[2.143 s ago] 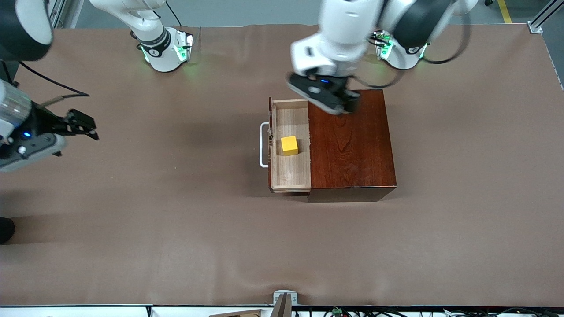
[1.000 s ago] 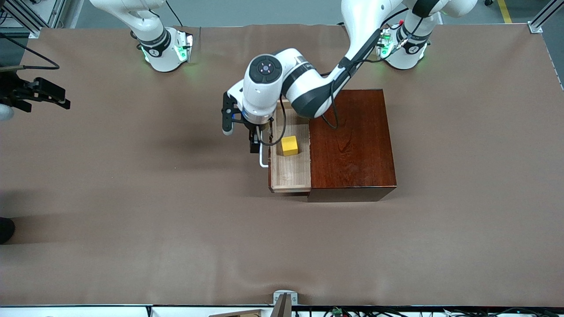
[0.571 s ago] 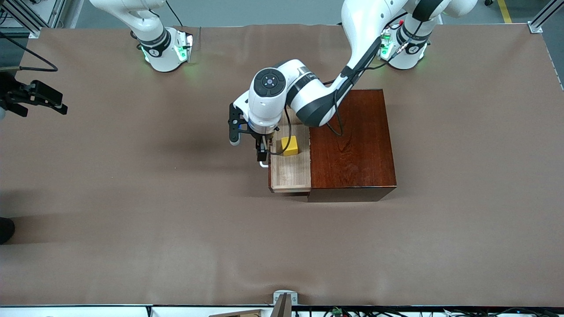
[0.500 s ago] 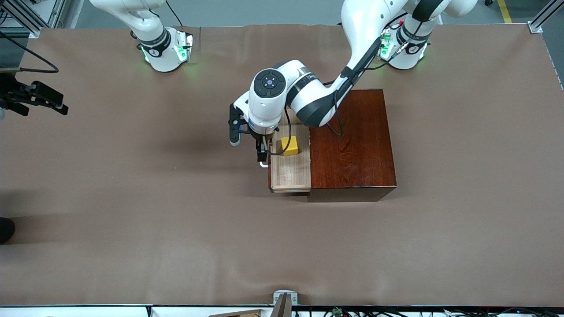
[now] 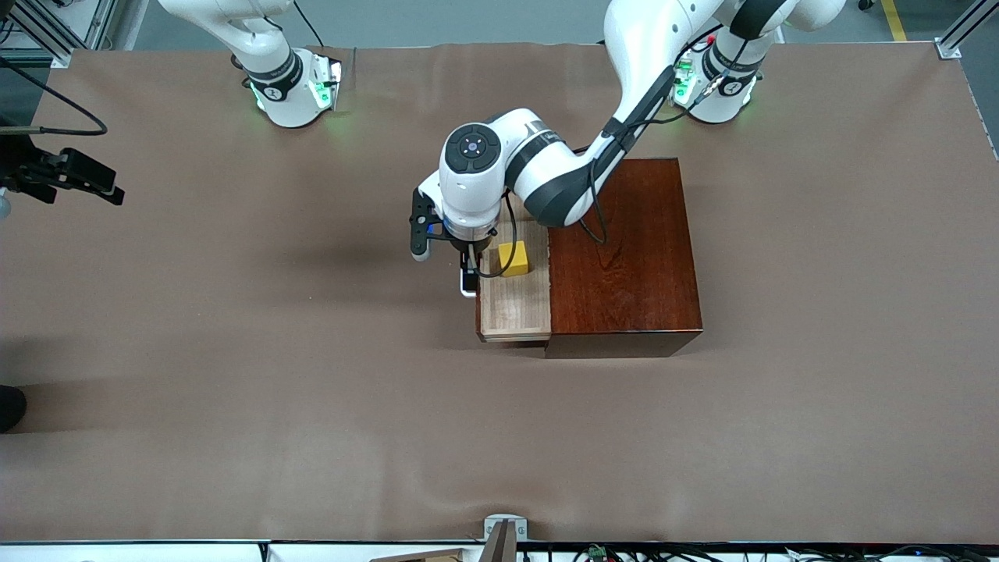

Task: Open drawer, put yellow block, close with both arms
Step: 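Lower the left gripper against the drawer front beside the handle, then push the drawer shut into the box with the left gripper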

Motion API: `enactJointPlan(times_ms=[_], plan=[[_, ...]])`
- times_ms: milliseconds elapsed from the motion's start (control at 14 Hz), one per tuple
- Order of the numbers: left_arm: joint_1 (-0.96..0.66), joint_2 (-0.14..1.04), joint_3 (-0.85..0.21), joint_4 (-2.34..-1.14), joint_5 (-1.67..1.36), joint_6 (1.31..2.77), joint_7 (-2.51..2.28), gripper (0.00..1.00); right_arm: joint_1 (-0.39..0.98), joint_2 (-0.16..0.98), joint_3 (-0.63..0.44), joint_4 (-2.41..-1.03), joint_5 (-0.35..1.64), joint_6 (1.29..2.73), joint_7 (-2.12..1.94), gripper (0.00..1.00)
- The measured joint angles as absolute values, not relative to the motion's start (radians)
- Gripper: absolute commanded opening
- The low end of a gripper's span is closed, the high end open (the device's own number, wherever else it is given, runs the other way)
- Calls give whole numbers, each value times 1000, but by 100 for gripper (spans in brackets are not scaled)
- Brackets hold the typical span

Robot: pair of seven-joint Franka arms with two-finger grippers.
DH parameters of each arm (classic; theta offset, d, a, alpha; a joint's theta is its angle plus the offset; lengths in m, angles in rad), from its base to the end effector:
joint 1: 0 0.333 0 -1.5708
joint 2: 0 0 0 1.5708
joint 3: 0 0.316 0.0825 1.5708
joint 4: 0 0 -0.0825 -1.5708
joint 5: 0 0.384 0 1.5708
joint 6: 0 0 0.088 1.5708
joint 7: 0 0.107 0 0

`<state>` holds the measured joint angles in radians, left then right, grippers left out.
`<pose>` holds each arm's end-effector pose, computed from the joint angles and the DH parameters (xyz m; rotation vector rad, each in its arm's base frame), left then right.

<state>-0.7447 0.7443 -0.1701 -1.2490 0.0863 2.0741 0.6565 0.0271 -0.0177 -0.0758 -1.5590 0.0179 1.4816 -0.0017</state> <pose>0.4902 -0.5746 0.3329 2.1980 -2.1745 0.1323 0.5392 -0.0246 0.6321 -3.1187 0.0716 0.0924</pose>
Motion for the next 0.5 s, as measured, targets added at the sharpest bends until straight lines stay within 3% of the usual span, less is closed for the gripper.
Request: enactJointPlan(times_ms=[500], plan=[[-744,741,-147,-1208,116,1888,666,100,24,-17,-74,-1560,19,1498,-13,100]])
